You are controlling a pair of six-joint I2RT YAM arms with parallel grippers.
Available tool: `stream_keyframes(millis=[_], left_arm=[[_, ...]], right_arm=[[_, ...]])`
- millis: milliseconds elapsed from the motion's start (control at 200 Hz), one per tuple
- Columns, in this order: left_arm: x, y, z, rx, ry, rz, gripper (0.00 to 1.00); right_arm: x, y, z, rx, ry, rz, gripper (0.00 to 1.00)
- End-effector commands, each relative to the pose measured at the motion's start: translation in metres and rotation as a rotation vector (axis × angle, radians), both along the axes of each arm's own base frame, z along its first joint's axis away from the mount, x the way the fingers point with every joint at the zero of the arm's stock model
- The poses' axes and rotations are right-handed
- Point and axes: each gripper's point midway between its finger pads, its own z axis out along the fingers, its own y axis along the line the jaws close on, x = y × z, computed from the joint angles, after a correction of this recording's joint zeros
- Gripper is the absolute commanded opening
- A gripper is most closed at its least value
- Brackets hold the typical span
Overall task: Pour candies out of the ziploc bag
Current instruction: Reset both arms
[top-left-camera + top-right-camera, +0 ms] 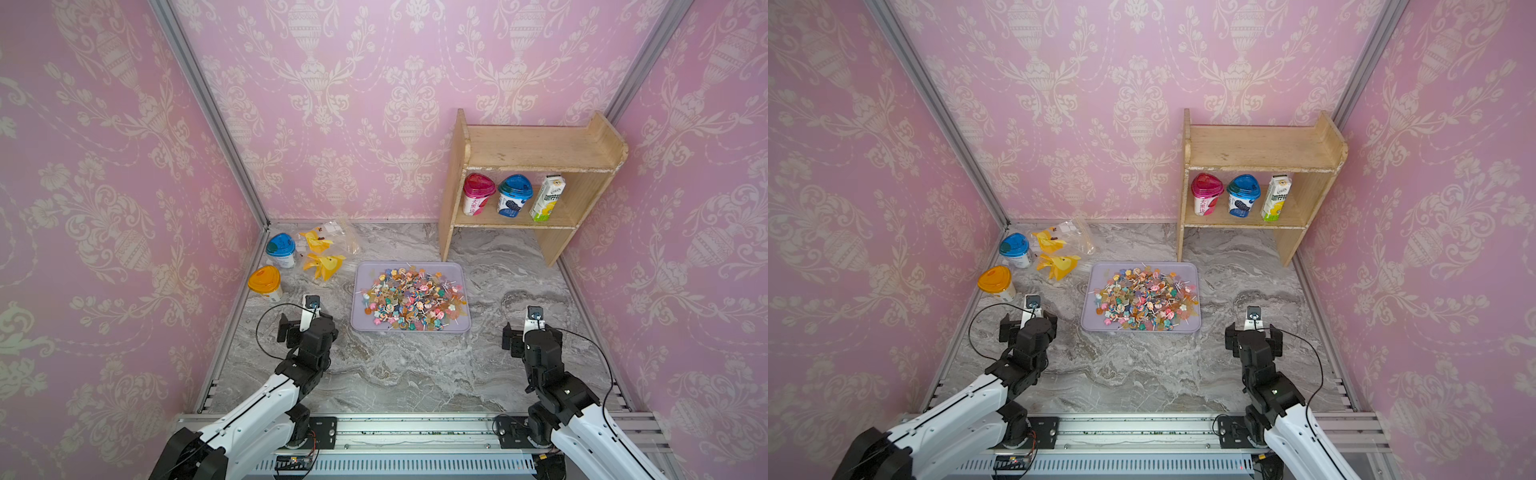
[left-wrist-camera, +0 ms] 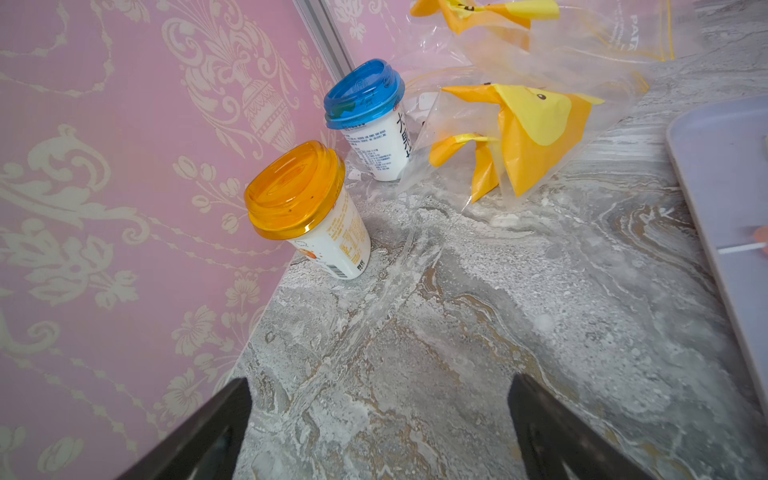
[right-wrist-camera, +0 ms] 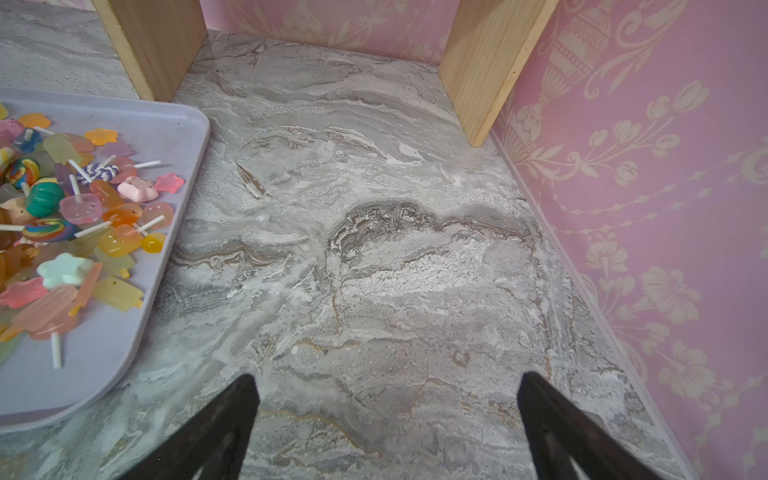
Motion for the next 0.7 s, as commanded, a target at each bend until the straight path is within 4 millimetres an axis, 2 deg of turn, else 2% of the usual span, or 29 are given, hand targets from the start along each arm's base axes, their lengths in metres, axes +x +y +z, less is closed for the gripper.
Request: stream_keyframes(millis=[0,325,695], left_arm=[[-0.0101,0.0076,0.0045,0.025,-0.014,0.04,0.99],[-0.0054,0.0039,0.0015,0.032,0.005,0.026,0.99],[-0.0025,0.0028,0.0092,0.04,-0.065,0.011,0.99]], right_arm=[[0.0035,0.0032,0.0071,0.002,-0.024,0.021,1.0],[0.0025,0.0036,0.01,0.018,-0.054,0.024,1.0],[0.0022,0.004,0.0118,0.023,-0.068,0.027,1.0]])
